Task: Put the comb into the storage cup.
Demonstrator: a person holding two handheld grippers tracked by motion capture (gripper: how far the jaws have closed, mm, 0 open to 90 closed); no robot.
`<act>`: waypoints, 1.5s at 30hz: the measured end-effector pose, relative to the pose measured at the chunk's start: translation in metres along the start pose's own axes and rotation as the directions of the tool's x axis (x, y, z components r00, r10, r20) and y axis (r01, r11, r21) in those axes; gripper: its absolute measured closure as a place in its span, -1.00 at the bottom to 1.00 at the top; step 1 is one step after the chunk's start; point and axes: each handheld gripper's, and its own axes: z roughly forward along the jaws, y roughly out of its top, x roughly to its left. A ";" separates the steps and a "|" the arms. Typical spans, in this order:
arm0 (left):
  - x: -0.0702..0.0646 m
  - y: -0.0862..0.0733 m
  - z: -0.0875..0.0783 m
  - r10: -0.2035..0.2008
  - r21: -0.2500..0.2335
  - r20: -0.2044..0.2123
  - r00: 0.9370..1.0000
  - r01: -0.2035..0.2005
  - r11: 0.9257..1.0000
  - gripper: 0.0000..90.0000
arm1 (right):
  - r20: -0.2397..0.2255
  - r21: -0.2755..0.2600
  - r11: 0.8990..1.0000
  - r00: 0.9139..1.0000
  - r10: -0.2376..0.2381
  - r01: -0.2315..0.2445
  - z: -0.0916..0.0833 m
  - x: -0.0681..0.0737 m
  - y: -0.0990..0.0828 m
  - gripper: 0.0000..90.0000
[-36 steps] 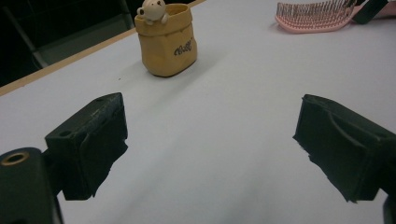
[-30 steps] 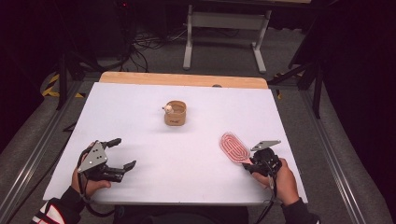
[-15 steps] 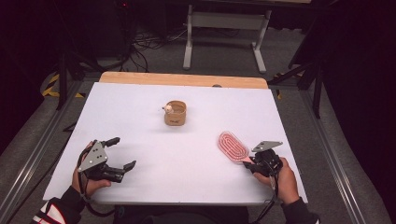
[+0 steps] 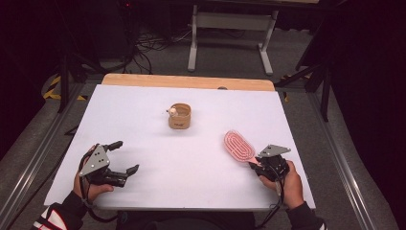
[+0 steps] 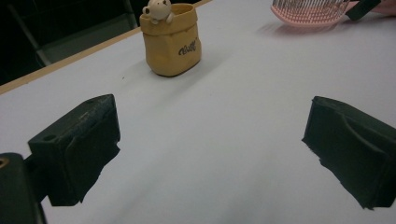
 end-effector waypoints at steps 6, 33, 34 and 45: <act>0.000 0.000 0.000 -0.003 0.001 0.000 1.000 0.003 1.000 -0.90 | 0.033 -0.073 0.997 0.999 -0.014 0.016 -0.002 0.000 0.000 0.55; -0.002 0.001 0.005 0.008 0.028 -0.017 1.000 -0.008 1.000 -0.87 | 0.168 -0.348 0.936 0.986 0.005 0.054 -0.022 0.004 0.011 0.55; -0.001 0.000 0.006 0.006 0.028 -0.016 1.000 -0.005 1.000 -0.87 | 0.169 -0.350 0.935 0.986 0.004 0.056 -0.022 0.004 0.011 0.55; -0.001 0.001 0.008 0.002 0.038 -0.015 1.000 -0.001 0.999 -0.86 | 0.211 -0.436 0.896 0.977 0.010 0.085 -0.028 0.007 0.024 0.55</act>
